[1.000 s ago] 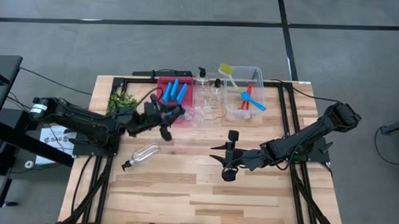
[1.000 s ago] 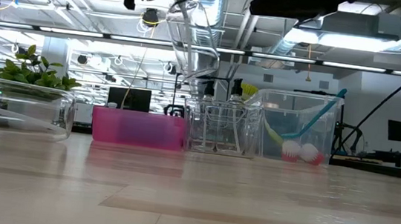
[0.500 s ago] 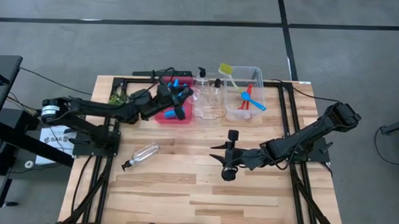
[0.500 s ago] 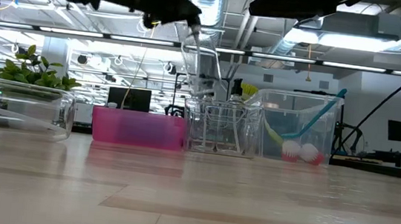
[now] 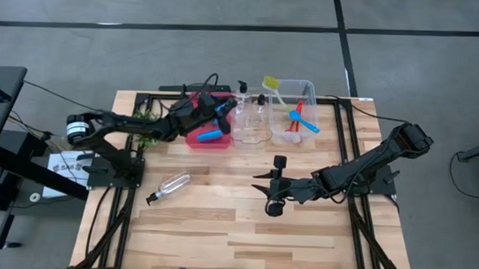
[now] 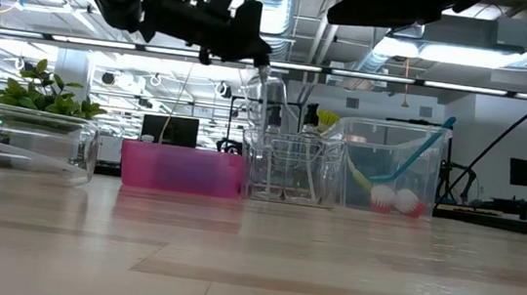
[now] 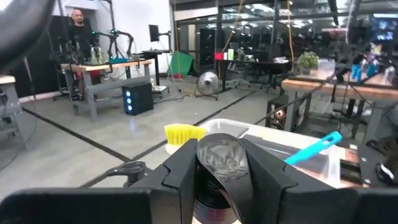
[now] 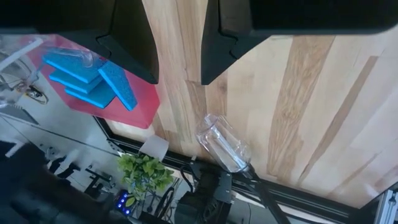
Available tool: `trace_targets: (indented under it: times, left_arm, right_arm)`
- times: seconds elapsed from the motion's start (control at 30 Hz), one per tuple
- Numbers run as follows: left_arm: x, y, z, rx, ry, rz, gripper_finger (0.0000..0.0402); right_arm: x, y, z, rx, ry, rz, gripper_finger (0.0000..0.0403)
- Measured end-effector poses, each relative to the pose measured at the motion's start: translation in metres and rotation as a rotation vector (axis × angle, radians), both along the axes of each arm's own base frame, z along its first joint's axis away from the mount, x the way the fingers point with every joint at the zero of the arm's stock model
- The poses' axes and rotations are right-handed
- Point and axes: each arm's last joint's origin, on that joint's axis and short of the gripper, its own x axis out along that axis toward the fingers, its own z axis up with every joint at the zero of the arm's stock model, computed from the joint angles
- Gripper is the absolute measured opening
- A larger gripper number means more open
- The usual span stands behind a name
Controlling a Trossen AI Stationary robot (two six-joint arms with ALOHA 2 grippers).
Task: Pick & Place Kitchen Sink Supplies
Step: Put the spray bottle into the transparent bin
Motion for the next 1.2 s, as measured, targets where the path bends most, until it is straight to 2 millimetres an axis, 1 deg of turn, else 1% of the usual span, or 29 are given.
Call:
trace_targets:
  times: [0.17, 0.37, 0.47, 0.9, 1.2]
  left_arm:
    - [0.003, 0.002, -0.006, -0.019, 0.011, 0.006, 0.0106]
    - [0.003, 0.002, -0.008, -0.029, 0.011, 0.001, 0.0106]
    - [0.004, 0.001, -0.007, -0.065, -0.013, -0.004, 0.0106]
    - [0.004, 0.000, -0.009, -0.071, -0.005, -0.007, 0.0106]
    - [0.012, 0.003, -0.026, -0.078, 0.025, 0.002, 0.0106]
  right_arm:
    - [0.000, 0.000, 0.000, -0.001, 0.003, 0.001, 0.0113]
    - [0.000, 0.000, 0.000, -0.001, 0.003, 0.000, 0.0113]
    - [0.000, 0.000, 0.000, -0.001, 0.003, 0.000, 0.0113]
    - [0.001, -0.002, 0.000, -0.001, 0.003, -0.009, 0.0113]
    - [0.002, -0.007, 0.000, -0.001, 0.005, -0.027, 0.0113]
